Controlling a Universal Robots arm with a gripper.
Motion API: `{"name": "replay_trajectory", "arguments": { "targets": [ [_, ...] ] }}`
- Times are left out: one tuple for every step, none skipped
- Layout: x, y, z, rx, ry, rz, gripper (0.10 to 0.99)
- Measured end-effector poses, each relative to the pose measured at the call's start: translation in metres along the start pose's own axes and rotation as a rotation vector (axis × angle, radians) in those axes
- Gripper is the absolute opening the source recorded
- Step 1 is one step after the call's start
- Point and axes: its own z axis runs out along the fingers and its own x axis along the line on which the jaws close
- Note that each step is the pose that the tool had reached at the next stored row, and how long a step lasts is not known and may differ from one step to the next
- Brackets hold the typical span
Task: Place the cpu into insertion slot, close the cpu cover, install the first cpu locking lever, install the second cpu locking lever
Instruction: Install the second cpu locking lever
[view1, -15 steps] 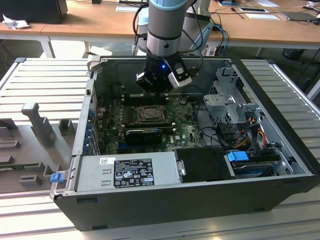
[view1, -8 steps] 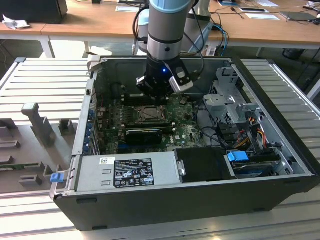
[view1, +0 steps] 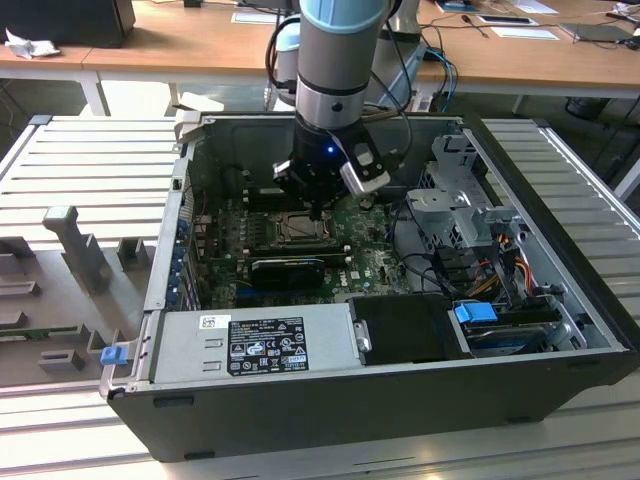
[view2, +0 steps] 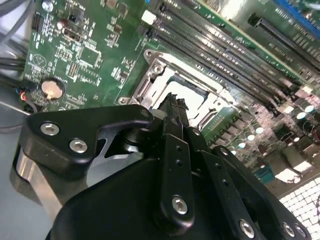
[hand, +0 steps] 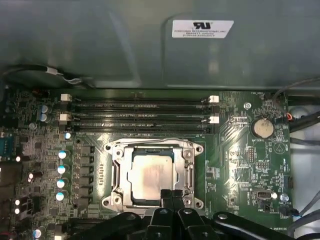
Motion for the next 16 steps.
{"name": "replay_trajectory", "arguments": {
  "targets": [
    [0.0,-0.0027,-0.0003,-0.002,0.0011,0.0,0.106],
    [0.0001,-0.0065,-0.0006,-0.005,0.0018,0.0,0.106],
    [0.0001,-0.0105,-0.001,-0.01,0.002,0.0,0.106],
    [0.0002,-0.013,-0.0013,-0.013,0.002,0.0,0.106],
    [0.0003,-0.0168,-0.0017,-0.02,0.0019,0.0,0.106],
    [0.0003,-0.0195,-0.0019,-0.024,0.002,0.0,0.106],
    [0.0008,-0.0224,-0.0018,-0.025,0.0022,0.0,0.106],
    [0.0017,-0.024,-0.0016,-0.025,0.0023,0.0,0.106],
    [0.003,-0.0257,-0.0017,-0.026,0.0023,0.0,0.106],
    [0.0044,-0.0275,-0.0018,-0.027,0.0022,0.0,0.106],
    [0.0062,-0.0287,-0.0019,-0.027,0.0023,0.0,0.106],
    [0.0087,-0.0293,-0.0019,-0.028,0.0023,-0.001,0.106],
    [0.0125,-0.0303,-0.0017,-0.028,0.0023,-0.001,0.106],
    [0.0153,-0.0306,-0.0016,-0.028,0.0023,0.0,0.106],
    [0.0177,-0.0307,-0.0013,-0.028,0.0022,0.0,0.106],
    [0.0221,-0.0307,-0.0009,-0.028,0.0022,-0.001,0.106]
  ]
}}
